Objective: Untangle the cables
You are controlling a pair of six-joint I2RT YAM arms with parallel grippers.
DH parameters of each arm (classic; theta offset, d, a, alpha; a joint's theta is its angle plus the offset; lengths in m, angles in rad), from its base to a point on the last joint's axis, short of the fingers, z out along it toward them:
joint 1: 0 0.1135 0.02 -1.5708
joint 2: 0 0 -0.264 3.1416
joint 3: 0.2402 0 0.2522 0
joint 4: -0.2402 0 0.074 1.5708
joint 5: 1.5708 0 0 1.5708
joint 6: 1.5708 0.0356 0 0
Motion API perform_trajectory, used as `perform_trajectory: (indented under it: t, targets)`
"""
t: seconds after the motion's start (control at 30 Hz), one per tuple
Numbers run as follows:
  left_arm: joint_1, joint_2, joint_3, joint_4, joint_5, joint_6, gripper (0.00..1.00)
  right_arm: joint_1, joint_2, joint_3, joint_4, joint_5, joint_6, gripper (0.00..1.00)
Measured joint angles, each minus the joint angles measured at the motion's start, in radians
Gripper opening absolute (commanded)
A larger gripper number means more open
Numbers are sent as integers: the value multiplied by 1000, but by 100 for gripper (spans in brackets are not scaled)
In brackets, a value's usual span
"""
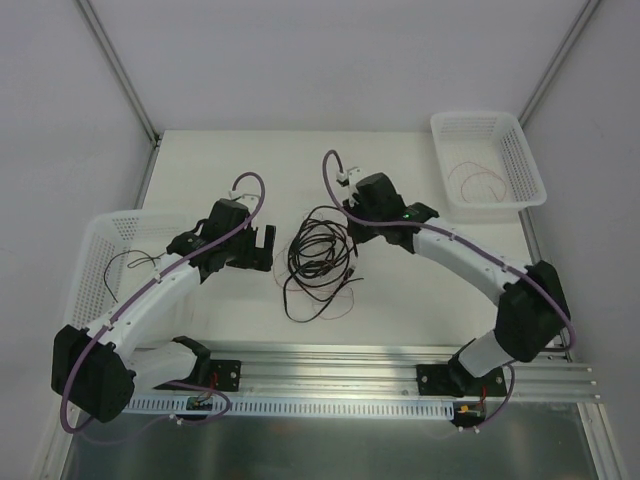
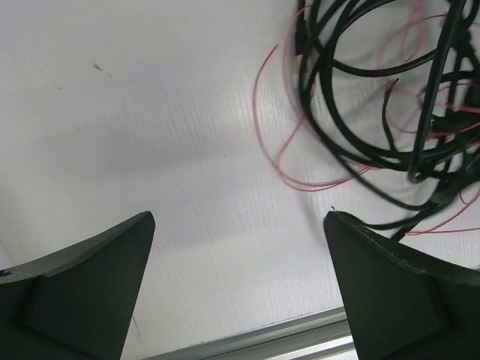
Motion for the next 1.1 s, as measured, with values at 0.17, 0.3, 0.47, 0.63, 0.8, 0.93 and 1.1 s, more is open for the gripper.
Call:
perform_trajectory:
  t: [0.17,0.3,0.47,0.63,0.8,0.93,1.1]
  targets:
    - [0,0,0,0,0,0,99,9,-207,190,-183,104,-40,2]
    - [2,-1,0,1,0,0,99,8,-307,345,-267,177,-51,5]
    - [6,-1,0,2,-1,0,99,8,-442,275,-272,232,-42,5]
    - [6,-3,0,6,12,2,99,8,-436,35,-211,243,12,2]
    - [6,-41,-14,44,145,29,99,8,-360,-227,-177,196,75,3]
    - [3,-118,-56,118,294,46,99,8,-351,-292,-130,150,106,18]
    - [-87,-136,-74,192,351,40,99,8,-372,-333,-71,119,145,50]
